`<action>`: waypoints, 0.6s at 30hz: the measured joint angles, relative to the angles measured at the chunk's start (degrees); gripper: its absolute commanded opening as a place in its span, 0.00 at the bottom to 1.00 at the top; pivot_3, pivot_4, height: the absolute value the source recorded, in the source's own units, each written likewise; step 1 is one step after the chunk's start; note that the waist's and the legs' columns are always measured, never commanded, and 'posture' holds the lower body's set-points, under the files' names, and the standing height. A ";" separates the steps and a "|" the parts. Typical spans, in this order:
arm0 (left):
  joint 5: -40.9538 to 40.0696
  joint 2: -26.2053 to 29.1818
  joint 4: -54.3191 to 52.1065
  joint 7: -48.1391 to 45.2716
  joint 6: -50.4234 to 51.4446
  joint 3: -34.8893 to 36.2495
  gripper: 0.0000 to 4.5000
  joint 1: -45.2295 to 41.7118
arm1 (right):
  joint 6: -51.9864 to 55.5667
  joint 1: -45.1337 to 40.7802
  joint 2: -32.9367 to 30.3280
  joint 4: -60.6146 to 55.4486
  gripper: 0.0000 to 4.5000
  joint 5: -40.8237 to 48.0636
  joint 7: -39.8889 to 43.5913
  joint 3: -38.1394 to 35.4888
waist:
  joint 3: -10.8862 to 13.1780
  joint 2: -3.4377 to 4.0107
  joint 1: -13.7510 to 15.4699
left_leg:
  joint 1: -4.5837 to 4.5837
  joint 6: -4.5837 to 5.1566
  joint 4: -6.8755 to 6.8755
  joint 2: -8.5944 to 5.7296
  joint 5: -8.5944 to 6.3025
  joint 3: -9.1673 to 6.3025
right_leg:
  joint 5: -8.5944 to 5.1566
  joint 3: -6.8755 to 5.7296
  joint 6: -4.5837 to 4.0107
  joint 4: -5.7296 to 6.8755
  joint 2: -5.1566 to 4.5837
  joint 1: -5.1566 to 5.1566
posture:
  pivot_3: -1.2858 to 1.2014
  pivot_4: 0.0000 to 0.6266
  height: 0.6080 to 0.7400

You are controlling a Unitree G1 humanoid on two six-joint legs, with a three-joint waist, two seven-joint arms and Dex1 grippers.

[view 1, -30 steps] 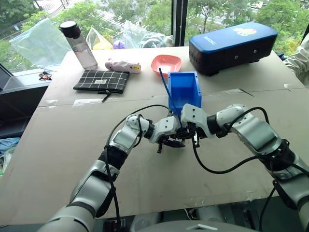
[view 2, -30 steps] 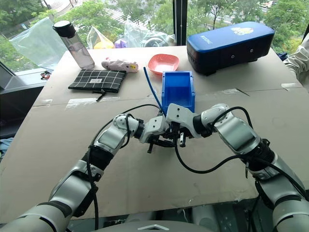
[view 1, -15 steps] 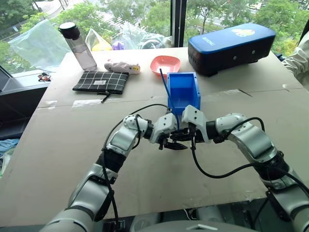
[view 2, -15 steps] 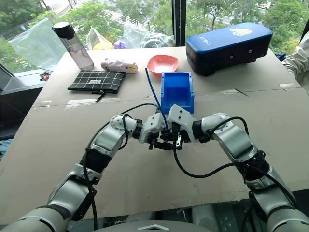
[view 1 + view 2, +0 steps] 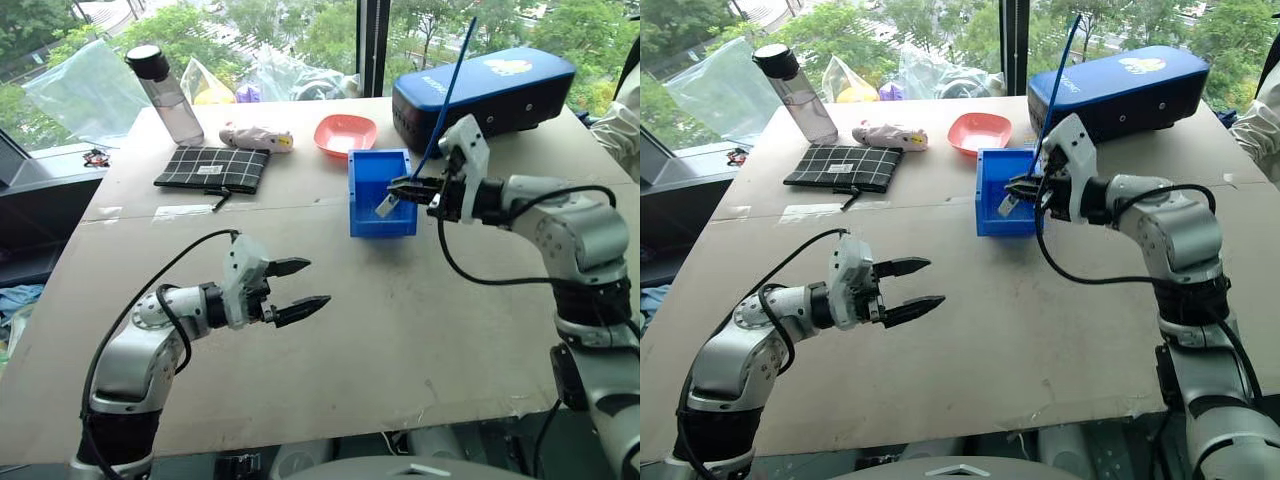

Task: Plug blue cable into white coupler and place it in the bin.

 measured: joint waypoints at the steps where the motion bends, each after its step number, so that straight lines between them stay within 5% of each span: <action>1: -0.61 -0.24 -1.05 0.80 0.22 0.04 0.96 0.29 | -0.63 -1.30 0.15 2.74 0.08 -0.82 -0.51 0.00 | 0.00 0.00 0.06 | 0.00 0.00 0.00 0.01 0.00 0.00 | 0.00 0.00 0.00 -0.01 0.00 -0.01 | 0.52 0.24 1.00; 5: -2.14 -0.41 -4.68 4.72 0.69 0.61 0.96 1.90 | -5.97 -7.07 3.44 18.31 0.45 -3.66 -1.54 0.06 | 0.01 0.02 -0.20 | -0.01 -0.01 -0.13 0.09 0.00 0.06 | 0.00 0.07 -0.01 -0.08 0.06 -0.07 | 0.52 0.24 1.00; 10: -3.58 -0.41 -5.05 8.27 0.85 0.71 0.96 1.94 | -7.20 -6.29 4.51 19.56 1.00 -3.41 -1.43 -0.68 | 0.06 0.11 0.02 | -0.12 0.00 -0.16 0.07 0.00 0.03 | 0.00 0.04 -0.01 -0.20 0.03 -0.10 | 0.52 0.24 1.00; 18: -6.54 2.27 -7.23 10.25 3.01 1.94 0.96 4.43 | -5.42 19.36 -8.85 -19.12 1.00 8.63 5.24 -11.32 | 0.06 0.12 1.28 | -0.35 0.02 -0.07 0.04 -0.02 -0.19 | 0.00 -0.23 0.00 -0.31 -0.03 -0.10 | 0.52 0.24 1.00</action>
